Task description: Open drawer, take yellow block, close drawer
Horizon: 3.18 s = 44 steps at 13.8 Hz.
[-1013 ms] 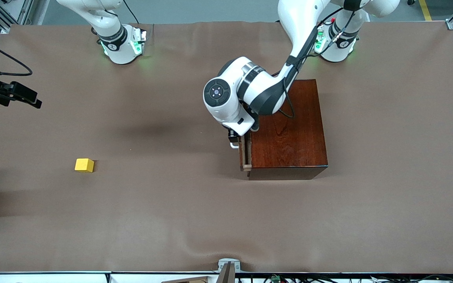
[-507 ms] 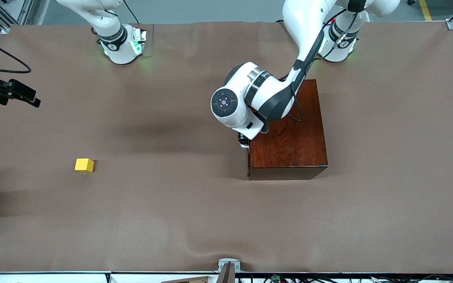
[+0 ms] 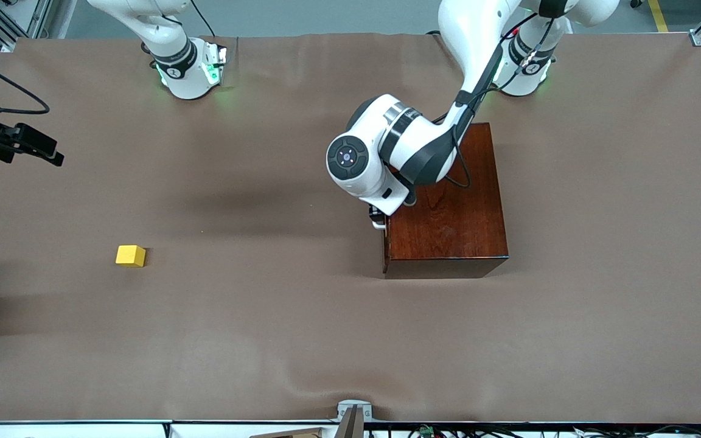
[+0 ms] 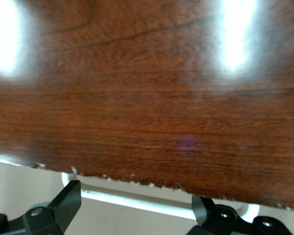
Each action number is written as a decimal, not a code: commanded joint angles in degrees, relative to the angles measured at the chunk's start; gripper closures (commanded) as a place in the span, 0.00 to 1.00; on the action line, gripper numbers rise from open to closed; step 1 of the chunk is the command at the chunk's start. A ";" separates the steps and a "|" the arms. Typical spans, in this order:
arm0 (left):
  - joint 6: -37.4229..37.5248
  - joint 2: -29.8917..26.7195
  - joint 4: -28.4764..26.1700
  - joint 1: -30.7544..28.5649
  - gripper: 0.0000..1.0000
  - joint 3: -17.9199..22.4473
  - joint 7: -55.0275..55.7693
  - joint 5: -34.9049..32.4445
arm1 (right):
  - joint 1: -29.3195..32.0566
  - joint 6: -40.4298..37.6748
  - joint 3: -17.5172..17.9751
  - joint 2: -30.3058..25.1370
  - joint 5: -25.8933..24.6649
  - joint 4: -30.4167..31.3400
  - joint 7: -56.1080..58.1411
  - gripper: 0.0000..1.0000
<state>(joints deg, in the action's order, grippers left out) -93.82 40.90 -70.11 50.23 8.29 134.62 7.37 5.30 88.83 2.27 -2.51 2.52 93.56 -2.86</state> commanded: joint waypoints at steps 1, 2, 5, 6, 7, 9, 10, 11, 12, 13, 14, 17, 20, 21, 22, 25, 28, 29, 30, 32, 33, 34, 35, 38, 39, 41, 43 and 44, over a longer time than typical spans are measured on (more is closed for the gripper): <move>2.06 -4.33 -0.64 1.18 0.00 0.68 -0.50 -0.42 | 0.06 0.03 0.01 -0.92 0.21 0.39 -0.13 0.00; 1.97 -4.86 -0.56 1.54 0.00 0.94 -0.59 -0.42 | -0.03 0.03 0.01 -0.92 0.12 0.39 -0.13 0.00; 1.80 -8.02 -0.55 1.19 0.00 1.55 -2.07 -1.30 | 0.06 -0.06 0.01 -1.00 0.03 0.30 -0.04 0.00; 1.80 -8.64 -0.64 0.93 0.00 1.64 -4.34 -3.22 | -0.03 0.11 0.01 -1.00 0.03 0.30 -0.04 0.00; 1.71 -9.34 -0.73 0.40 0.00 1.55 -6.89 -5.32 | -0.03 0.20 0.01 -1.00 0.03 0.30 -0.04 0.00; 1.27 -10.75 -0.99 -2.05 0.00 1.47 -12.07 -7.89 | -0.03 0.29 0.01 -0.92 -0.14 0.30 -0.04 0.00; 0.75 -11.62 -0.99 -4.59 0.00 1.38 -14.28 -8.07 | -0.03 0.29 0.01 -0.92 -0.75 0.30 -0.04 0.00; 0.66 -12.50 -0.99 -6.79 0.00 1.29 -16.39 -8.07 | -0.12 0.29 0.10 -0.92 -1.19 0.30 -0.04 0.00; 0.48 -13.73 -1.26 -9.16 0.00 1.20 -18.84 -8.07 | -0.03 0.29 0.10 -1.00 -1.20 0.30 -0.04 0.00; 0.31 -14.79 -2.04 -11.19 0.00 1.11 -21.91 -7.90 | -0.12 0.29 0.10 -1.00 -1.20 0.30 -0.04 0.00; 0.39 -15.49 -2.40 -13.21 0.00 1.03 -24.38 -7.89 | -0.12 0.29 0.10 -1.00 -1.20 0.30 -0.04 0.00; 0.39 -16.90 -3.19 -19.27 0.00 0.85 -32.11 -7.45 | -0.12 0.12 0.10 -1.00 -1.20 0.30 -0.04 0.00; 0.39 -20.76 -6.70 -25.07 0.00 0.68 -42.56 -7.10 | -0.12 0.12 0.10 -0.92 -1.20 0.30 -0.04 0.00; 0.39 -21.56 -7.58 -26.83 0.00 0.67 -45.82 -6.58 | -0.12 0.12 0.10 -1.00 -1.20 0.30 -0.04 0.00; 0.39 -22.26 -7.93 -28.16 0.00 0.67 -48.46 -6.23 | -0.12 0.12 0.10 -0.92 -1.20 0.30 -0.04 0.00; 0.48 -26.12 -11.09 -32.02 0.00 0.59 -57.24 -6.22 | -0.12 0.12 0.10 -1.00 -1.20 0.30 -0.04 0.00; 0.48 -30.51 -14.69 -35.36 0.00 0.67 -65.94 -5.35 | -0.12 0.12 0.10 -0.92 -1.20 0.30 -0.04 0.00; 0.48 -31.92 -15.75 -36.42 0.00 0.67 -69.20 -5.17 | -0.12 0.12 0.10 -1.00 -1.20 0.30 -0.04 0.00; 0.48 -33.15 -16.98 -37.13 0.00 0.67 -72.10 -5.26 | -0.12 0.12 0.10 -1.00 -1.20 0.30 -0.04 0.00; 0.57 -35.00 -18.57 -37.40 0.00 0.94 -78.17 -5.26 | -0.12 0.12 0.10 -0.92 -1.20 0.30 -0.04 0.00; 0.83 -35.62 -19.09 -37.48 0.00 1.03 -81.15 -5.26 | -0.12 0.12 0.10 -1.00 -1.20 0.30 -0.04 0.00; 0.92 -36.06 -19.36 -38.44 0.00 0.94 -83.44 -5.26 | -0.12 0.12 0.10 -0.92 -1.20 0.30 -0.04 0.00; 1.01 -36.76 -19.36 -38.80 0.00 0.85 -85.30 -5.34 | -0.12 0.12 0.10 -1.00 -1.20 0.30 -0.04 0.00; 1.27 -38.00 -19.36 -39.24 0.00 0.85 -91.36 -5.43 | -0.12 0.12 0.10 -1.00 -1.20 0.30 -0.04 0.00; 1.62 -38.26 -19.28 -40.46 0.00 0.50 -94.42 -5.43 | -0.12 0.12 0.10 -0.92 -1.20 0.30 -0.04 0.00; 2.32 -39.31 -19.19 -42.57 0.00 -1.86 -99.61 -5.43 | -0.12 0.12 0.10 -1.00 -1.20 0.30 -0.04 0.00; 3.55 -39.76 -19.01 -46.08 0.00 -6.07 -104.27 -5.52 | -0.12 0.20 0.10 -1.00 -1.20 0.30 -0.04 0.00; 4.43 -40.45 -19.10 -47.14 0.00 -7.66 -106.73 -5.78 | -0.12 0.20 0.10 -0.92 -1.11 0.30 -0.13 0.00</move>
<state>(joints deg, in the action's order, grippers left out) -90.70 2.67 -87.83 5.91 4.05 32.18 1.33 5.31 89.13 2.28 -2.51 1.97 93.53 -2.84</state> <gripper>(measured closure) 0.000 0.000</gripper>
